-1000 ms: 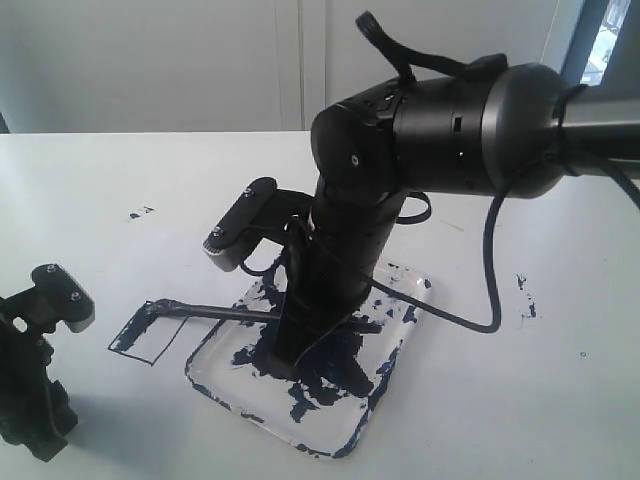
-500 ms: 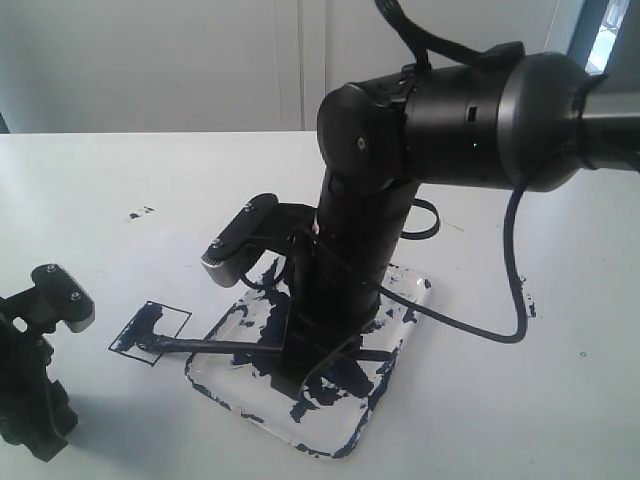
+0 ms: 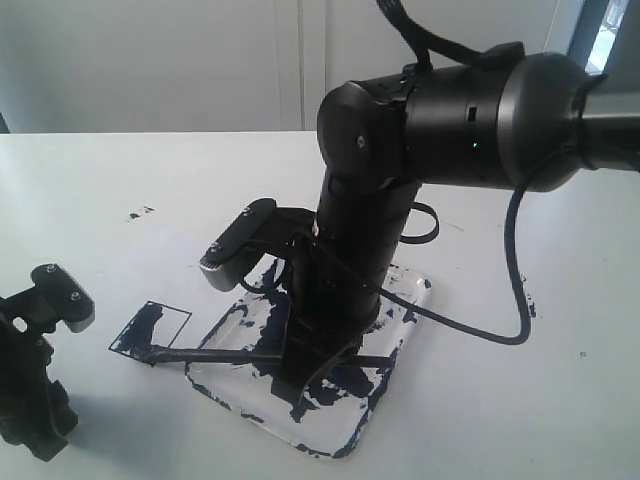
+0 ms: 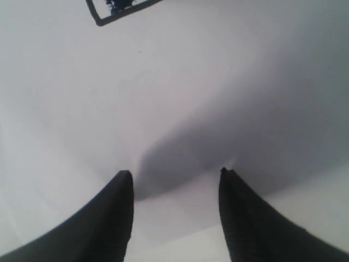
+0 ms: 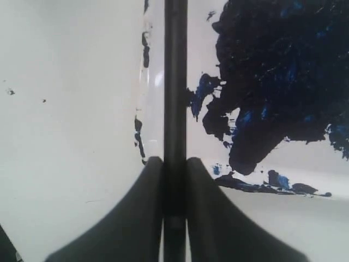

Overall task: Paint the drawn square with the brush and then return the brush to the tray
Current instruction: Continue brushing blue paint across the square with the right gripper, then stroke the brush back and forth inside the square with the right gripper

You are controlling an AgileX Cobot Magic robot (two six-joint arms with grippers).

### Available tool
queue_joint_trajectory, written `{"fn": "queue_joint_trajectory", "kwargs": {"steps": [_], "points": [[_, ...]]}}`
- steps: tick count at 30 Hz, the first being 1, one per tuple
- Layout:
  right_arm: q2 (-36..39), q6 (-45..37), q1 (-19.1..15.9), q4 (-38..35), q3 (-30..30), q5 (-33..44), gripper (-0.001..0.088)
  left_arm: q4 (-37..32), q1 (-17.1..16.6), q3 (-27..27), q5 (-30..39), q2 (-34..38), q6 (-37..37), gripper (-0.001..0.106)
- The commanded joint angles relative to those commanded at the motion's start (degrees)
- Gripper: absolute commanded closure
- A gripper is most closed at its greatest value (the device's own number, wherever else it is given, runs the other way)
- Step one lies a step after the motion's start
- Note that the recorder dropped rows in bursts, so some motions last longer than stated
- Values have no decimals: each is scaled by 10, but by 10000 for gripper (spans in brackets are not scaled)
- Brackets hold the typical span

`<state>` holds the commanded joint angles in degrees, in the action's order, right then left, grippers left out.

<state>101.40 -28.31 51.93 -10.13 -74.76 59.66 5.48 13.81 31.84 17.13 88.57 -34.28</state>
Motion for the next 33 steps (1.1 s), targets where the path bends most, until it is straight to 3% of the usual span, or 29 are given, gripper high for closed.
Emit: {"fn": "queue_joint_trajectory", "kwargs": {"steps": [15, 33], "points": [[0, 91, 0, 107, 0, -44, 868, 0, 0, 0, 2, 0, 0, 516], [0, 94, 0, 113, 0, -73, 868, 0, 0, 0, 2, 0, 0, 516]]}}
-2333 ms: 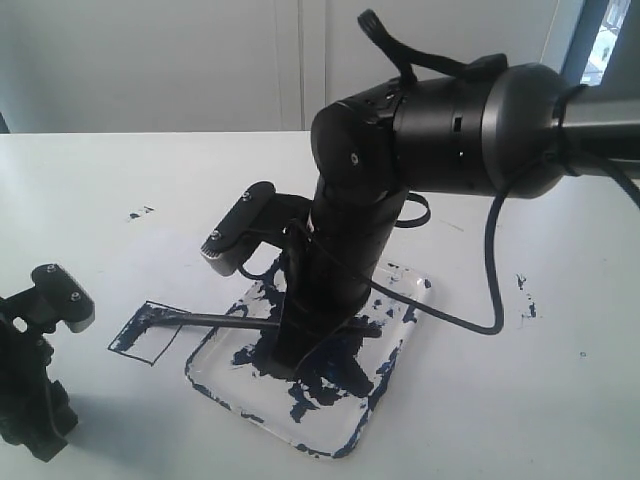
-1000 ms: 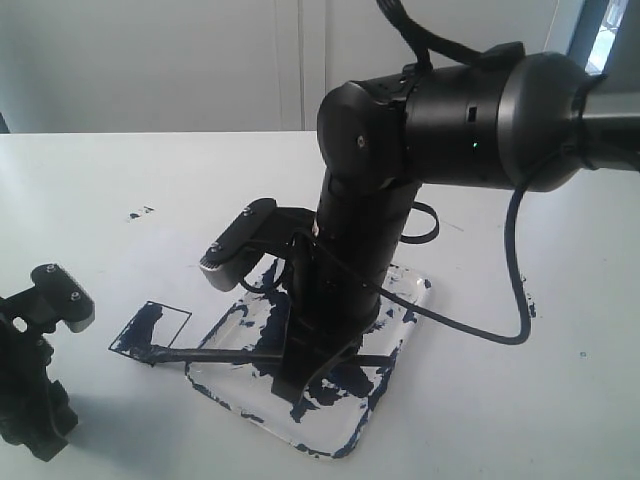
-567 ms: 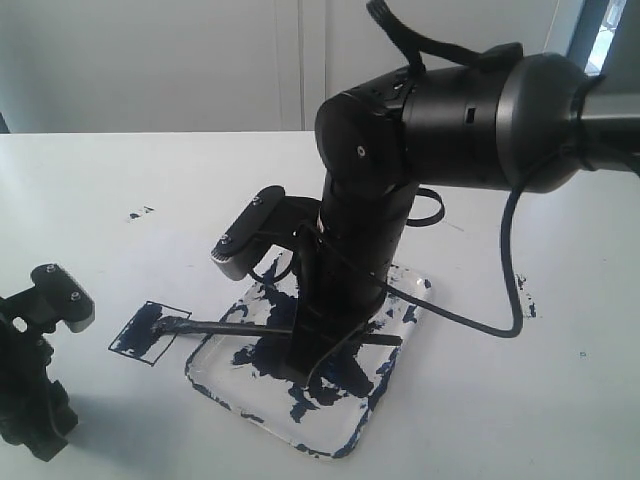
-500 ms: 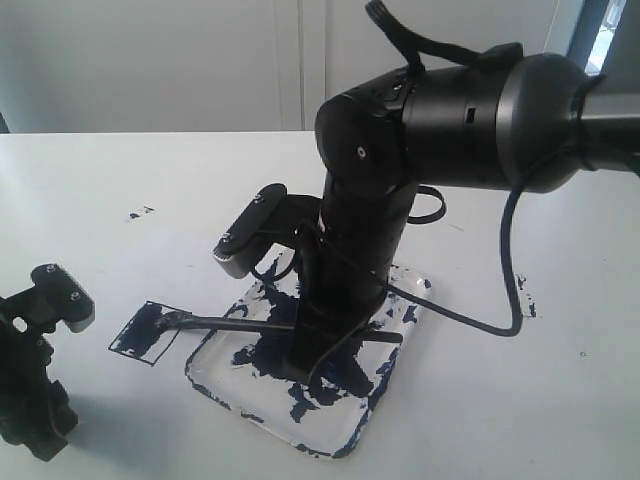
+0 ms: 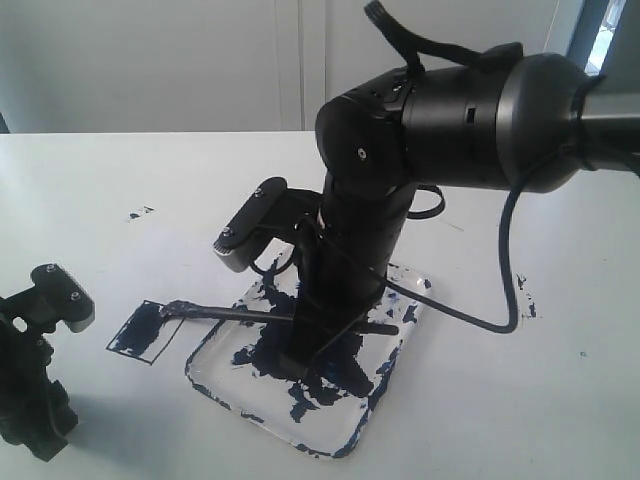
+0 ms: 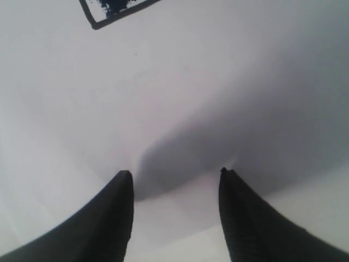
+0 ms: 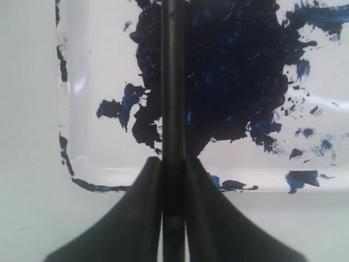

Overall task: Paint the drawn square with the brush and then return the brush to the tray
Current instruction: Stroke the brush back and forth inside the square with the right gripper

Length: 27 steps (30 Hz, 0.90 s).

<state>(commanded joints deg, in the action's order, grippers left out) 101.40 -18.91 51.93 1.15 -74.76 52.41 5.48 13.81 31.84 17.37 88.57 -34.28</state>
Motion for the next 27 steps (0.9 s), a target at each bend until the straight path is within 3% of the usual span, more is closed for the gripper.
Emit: {"fn": "queue_joint_trajectory", "kwargs": {"steps": [10, 16, 23, 27], "points": [[1, 0, 0, -2, 0, 4, 868, 0, 0, 0, 0, 0, 0, 516], [1, -6, 0, -12, 0, 49, 868, 0, 0, 0, 0, 0, 2, 516], [1, -68, 0, -90, 0, 83, 868, 0, 0, 0, -6, 0, 10, 516], [1, -70, 0, -92, 0, 107, 868, 0, 0, 0, -10, 0, 12, 516]]}}
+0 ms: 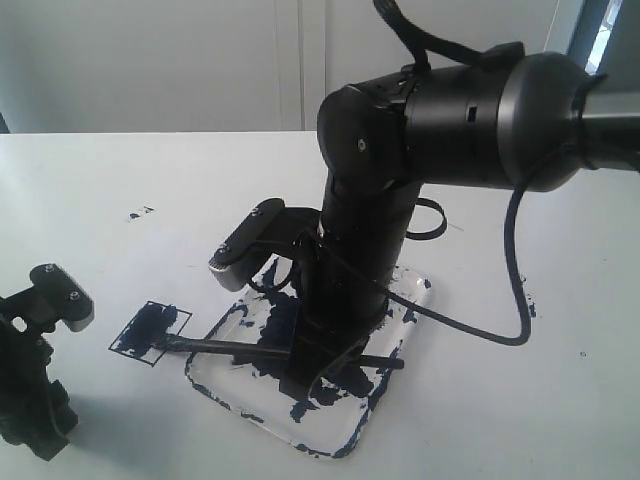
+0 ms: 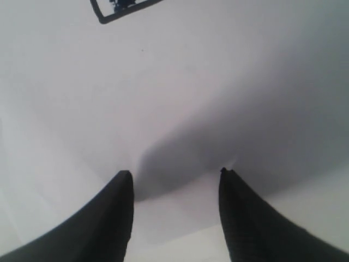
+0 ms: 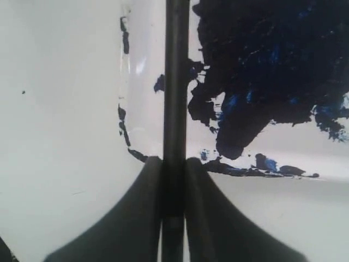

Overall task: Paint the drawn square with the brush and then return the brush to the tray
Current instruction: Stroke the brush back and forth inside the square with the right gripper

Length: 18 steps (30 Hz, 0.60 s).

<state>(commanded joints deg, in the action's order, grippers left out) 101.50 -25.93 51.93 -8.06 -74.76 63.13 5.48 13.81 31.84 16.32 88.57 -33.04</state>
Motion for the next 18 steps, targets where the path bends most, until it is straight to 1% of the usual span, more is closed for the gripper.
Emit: {"fn": "queue_joint_trajectory", "kwargs": {"steps": [11, 15, 18], "points": [[-11, -15, 0, -12, -1, 17, 868, 0, 0, 0, 0, 0, 0, 516], [-14, -15, 0, -12, -1, 14, 868, 0, 0, 0, 0, 0, 0, 516], [-14, -8, 0, 1, -1, 5, 868, 0, 0, 0, 0, 0, 0, 516]]}}
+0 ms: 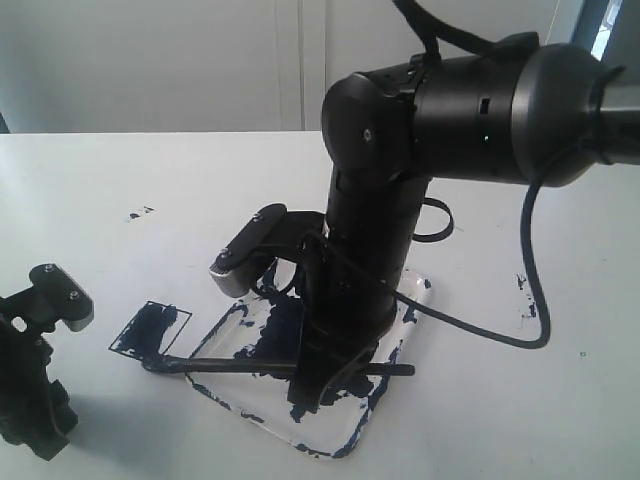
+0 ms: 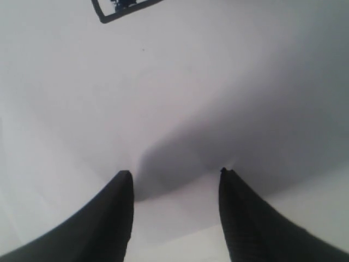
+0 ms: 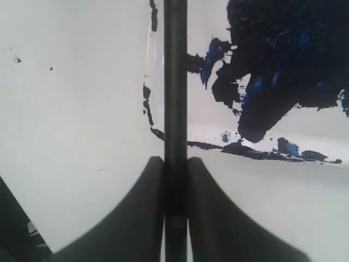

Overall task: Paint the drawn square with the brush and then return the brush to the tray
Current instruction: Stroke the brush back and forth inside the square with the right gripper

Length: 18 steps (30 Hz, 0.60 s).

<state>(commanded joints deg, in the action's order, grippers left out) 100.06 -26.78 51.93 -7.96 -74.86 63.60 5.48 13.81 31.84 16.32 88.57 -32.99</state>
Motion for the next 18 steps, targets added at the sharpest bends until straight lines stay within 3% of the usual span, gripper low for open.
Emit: {"fn": "queue_joint_trajectory", "kwargs": {"steps": [13, 18], "points": [[0, 64, 0, 90, 0, -63, 868, 0, 0, 0, 0, 0, 0, 516], [0, 66, 0, 91, 0, -74, 868, 0, 0, 0, 0, 0, 0, 516]]}}
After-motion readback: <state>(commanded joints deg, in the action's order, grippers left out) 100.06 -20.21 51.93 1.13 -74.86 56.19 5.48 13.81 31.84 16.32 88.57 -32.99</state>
